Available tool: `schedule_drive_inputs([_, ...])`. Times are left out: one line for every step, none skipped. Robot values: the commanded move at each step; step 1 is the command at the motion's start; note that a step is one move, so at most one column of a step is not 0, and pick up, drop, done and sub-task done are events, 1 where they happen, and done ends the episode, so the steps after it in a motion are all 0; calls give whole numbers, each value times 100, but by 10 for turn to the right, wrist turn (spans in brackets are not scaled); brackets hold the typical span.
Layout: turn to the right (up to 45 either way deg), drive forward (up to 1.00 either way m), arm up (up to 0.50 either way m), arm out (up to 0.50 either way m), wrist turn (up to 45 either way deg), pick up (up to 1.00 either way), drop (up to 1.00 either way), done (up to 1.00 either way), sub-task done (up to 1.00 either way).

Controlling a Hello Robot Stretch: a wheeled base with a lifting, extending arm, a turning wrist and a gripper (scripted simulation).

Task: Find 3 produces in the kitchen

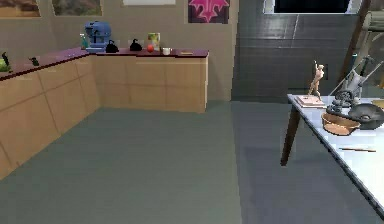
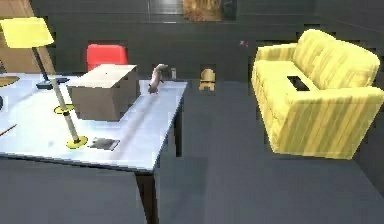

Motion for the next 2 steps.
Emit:
schedule_drive_inputs([0, 100, 0, 0, 0, 0, 0, 0, 0])
schedule_drive_inputs([0, 100, 0, 0, 0, 0, 0, 0, 0])
